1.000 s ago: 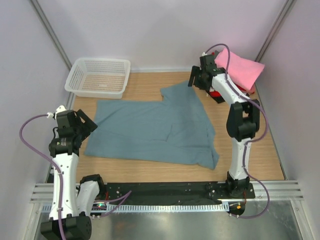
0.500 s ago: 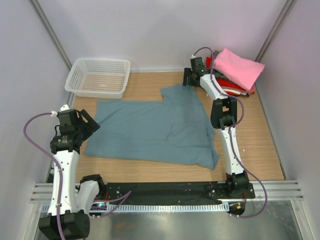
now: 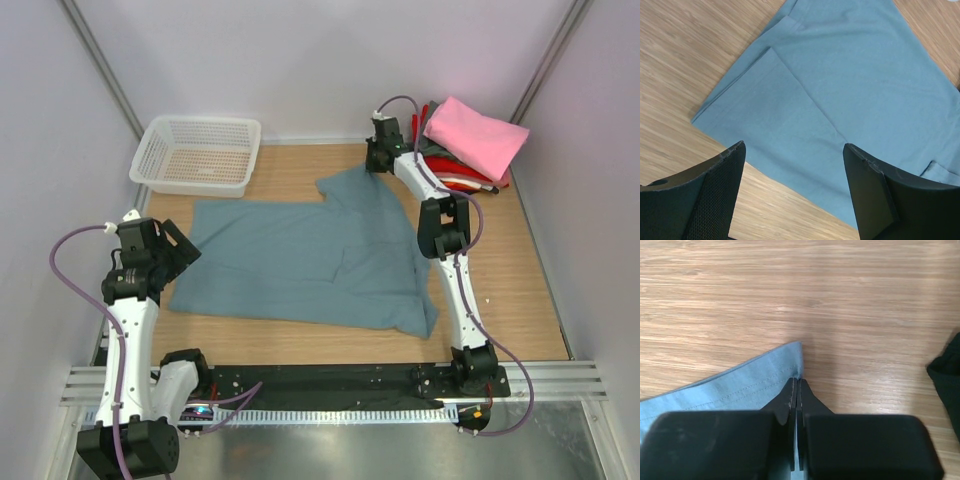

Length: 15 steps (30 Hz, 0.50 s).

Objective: Fold and stack the t-shirts
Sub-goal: Fold the tshirt

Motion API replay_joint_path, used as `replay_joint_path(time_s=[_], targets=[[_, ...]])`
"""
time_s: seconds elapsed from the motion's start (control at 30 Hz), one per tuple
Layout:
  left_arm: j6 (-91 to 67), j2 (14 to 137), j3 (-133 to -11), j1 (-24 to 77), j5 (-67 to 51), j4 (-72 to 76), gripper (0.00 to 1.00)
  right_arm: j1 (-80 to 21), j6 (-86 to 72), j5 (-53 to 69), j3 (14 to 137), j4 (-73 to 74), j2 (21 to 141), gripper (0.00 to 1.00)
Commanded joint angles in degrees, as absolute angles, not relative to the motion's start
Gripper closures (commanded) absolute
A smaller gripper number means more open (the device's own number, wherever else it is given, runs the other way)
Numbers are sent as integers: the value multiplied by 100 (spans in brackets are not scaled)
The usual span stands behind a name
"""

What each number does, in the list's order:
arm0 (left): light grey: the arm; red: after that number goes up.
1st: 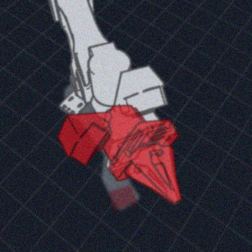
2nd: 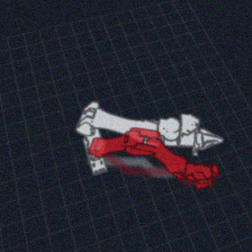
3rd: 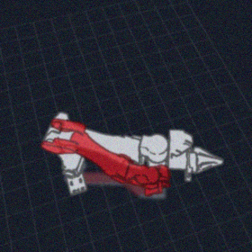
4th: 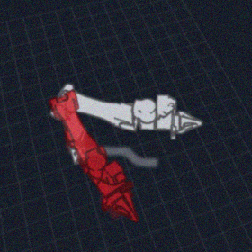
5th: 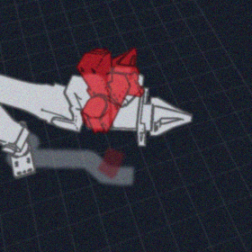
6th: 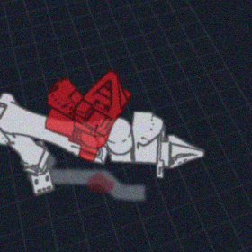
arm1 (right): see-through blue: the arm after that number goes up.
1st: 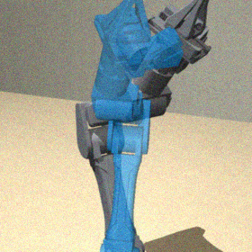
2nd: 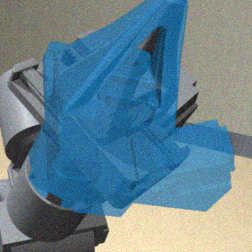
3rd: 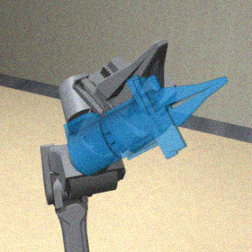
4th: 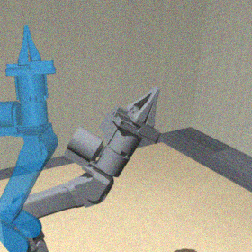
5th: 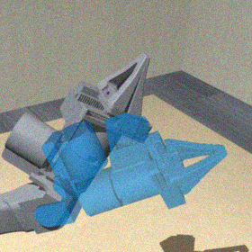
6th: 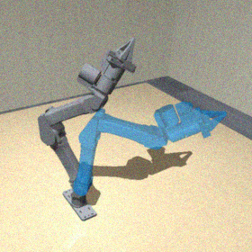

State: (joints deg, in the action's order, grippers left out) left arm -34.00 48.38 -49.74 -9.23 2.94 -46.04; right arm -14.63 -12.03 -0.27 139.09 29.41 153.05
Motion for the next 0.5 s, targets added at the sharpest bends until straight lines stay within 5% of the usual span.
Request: replay_joint_path(time_s=[0.0, 0.47], targets=[[-3313, 4825, -4966, -905, 246, -4447, 21, -1512, -950, 35, 13660, 2892, 15057, 99], [-3296, 4737, -4957, -905, 264, -4438, 21, -1933, 150, 632, 8987, 1301, 10813, 99]])
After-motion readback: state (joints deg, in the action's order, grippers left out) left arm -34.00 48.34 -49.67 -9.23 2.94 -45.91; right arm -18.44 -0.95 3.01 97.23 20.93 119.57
